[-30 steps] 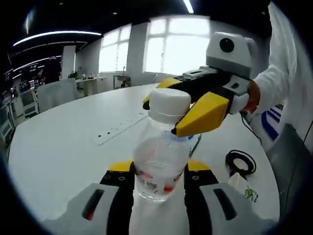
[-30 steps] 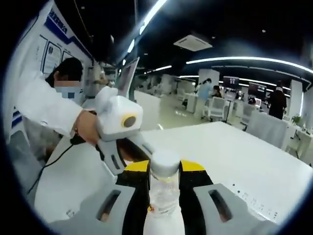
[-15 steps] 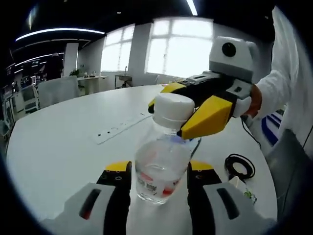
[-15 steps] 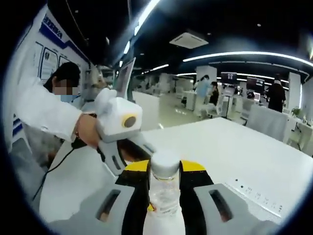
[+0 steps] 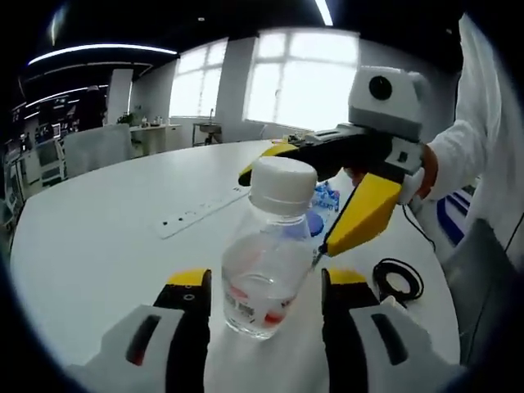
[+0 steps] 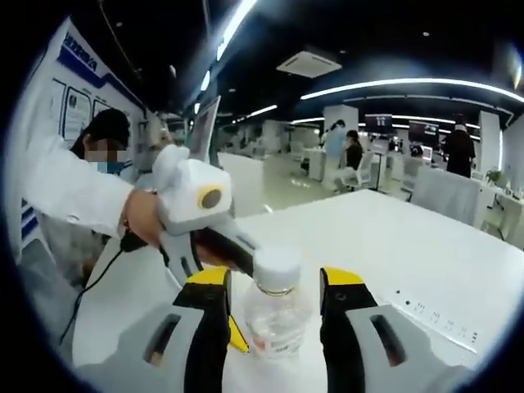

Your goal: Arrange the tabletop items into an orderly group along one side of the table until the central work area is clear of visible clutter.

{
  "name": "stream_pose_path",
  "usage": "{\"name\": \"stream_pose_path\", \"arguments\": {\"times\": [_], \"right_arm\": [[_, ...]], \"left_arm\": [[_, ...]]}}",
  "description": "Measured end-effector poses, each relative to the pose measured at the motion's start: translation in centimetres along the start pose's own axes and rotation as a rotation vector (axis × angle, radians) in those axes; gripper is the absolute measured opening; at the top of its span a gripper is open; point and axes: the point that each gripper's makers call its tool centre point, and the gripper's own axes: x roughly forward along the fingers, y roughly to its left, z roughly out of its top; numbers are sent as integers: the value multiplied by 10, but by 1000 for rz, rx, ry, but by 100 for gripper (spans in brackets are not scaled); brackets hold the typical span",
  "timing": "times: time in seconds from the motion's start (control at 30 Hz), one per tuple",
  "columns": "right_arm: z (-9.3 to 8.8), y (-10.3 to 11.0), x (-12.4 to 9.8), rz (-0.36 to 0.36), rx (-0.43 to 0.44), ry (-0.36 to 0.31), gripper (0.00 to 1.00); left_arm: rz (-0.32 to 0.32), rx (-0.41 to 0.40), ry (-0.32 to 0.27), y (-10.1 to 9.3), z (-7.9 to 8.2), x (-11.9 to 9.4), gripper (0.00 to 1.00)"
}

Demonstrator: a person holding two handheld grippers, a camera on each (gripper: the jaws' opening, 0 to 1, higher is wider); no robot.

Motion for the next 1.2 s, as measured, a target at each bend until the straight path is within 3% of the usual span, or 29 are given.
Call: {"name": "stream_pose_path", "arguments": {"times": [1.2], "right_arm": [[-3,-7,-31,-40,60,20,72]], "left_arm": [[73,-44,-21,-6,9,-35,83]]}}
